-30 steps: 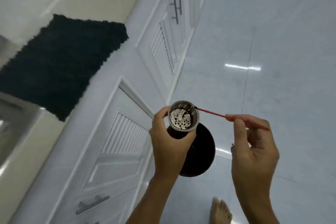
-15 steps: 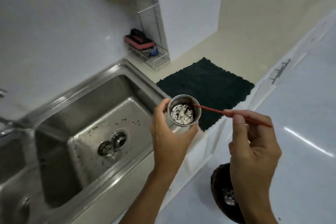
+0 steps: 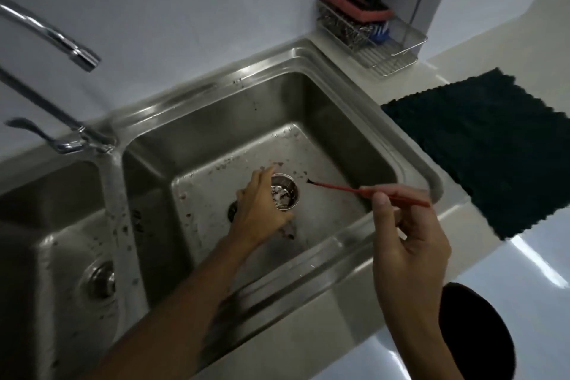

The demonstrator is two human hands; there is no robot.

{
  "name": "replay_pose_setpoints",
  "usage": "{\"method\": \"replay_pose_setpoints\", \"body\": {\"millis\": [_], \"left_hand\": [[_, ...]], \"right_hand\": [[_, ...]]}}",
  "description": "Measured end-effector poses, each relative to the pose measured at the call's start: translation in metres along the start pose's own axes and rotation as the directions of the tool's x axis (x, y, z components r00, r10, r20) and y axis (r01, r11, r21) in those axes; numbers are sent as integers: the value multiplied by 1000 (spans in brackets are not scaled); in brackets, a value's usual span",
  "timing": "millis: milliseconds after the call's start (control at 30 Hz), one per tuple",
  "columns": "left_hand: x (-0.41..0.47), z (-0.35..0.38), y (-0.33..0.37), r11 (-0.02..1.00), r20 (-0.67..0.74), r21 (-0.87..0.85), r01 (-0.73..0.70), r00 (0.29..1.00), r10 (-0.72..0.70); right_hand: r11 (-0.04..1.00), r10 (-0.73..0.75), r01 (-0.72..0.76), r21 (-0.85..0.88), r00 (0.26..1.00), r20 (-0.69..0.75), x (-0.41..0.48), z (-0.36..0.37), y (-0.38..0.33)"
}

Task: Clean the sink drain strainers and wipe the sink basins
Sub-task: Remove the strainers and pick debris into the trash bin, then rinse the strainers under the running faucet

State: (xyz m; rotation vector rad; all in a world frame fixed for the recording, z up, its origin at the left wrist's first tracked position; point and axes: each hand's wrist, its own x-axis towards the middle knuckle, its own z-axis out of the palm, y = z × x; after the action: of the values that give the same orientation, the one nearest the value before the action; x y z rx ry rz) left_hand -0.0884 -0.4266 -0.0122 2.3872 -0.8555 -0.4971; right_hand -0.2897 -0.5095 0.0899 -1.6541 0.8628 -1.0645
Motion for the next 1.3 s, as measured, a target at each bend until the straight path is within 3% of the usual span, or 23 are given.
{"method": "replay_pose_setpoints", "body": {"millis": [233,533,900,1133,1300], "left_hand": [[53,28,-50,911,165,397,-110,985,47],[66,33,-72,876,199,452,-171,976,88],[65,36,-62,925,263,333,-184,960,97],[95,11,45,982,8,-38,-186,982,187],[131,8,140,948,-96,-88,-307,949,299]], "right_hand": [[990,93,-86,-109,994,58,10,45,28],[926,200,-146,-349,972,122,22,74,36],[898,172,-82,-433,970,173,30,74,40],[880,-167,205,-430,978,124,135,48,26],[796,-312,311,-518,946,88,236,25,23]]}}
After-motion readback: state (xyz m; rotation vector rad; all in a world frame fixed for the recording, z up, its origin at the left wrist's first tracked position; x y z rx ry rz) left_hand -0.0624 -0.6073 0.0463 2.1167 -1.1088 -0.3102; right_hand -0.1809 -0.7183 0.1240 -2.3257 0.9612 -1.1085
